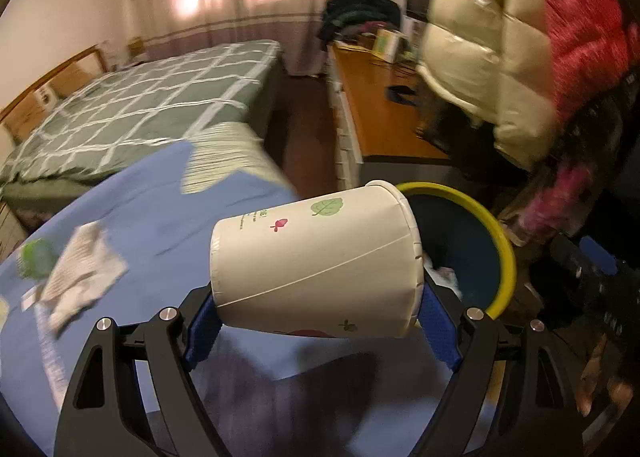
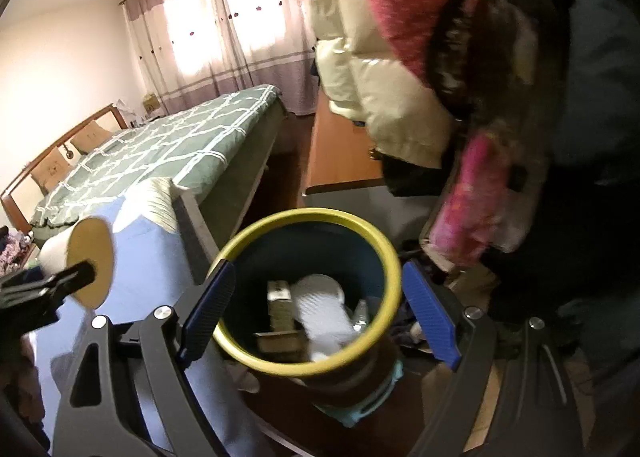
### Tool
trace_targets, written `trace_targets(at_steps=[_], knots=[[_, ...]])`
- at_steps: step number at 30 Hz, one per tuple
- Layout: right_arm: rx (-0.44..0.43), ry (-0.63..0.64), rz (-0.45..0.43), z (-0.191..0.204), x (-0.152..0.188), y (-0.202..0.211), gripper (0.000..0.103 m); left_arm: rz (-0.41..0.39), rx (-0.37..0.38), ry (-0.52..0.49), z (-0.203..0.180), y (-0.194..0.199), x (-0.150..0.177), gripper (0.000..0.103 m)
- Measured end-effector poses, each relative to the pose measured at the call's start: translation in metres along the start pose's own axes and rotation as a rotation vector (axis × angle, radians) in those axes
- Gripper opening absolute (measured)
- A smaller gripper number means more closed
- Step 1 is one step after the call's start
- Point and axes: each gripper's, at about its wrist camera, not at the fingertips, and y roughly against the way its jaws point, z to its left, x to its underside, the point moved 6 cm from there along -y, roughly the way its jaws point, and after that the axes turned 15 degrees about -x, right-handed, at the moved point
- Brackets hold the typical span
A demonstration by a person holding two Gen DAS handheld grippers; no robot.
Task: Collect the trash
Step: 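Carry the paper cup over the bin and open the left gripper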
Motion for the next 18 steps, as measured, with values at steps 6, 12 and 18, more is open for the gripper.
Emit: trace_targets(at_steps=[6, 12, 18], knots=[[0.042, -0.049, 0.002, -0.040, 0.015, 0.020, 0.081, 0.020, 0.049, -0.073, -0.071, -0.015, -0.010, 0.083], [0.053, -0.106, -0.016, -0.066, 0.019, 0.031, 0.082, 0.047, 0.076, -0.110, -0.119, -0.037, -0.015, 0.083], [0.045, -0.109, -0.016, -0.065, 0.021, 0.030, 0.082, 0.060, 0.071, -0.116, -0.136, -0.050, -0.018, 0.084]])
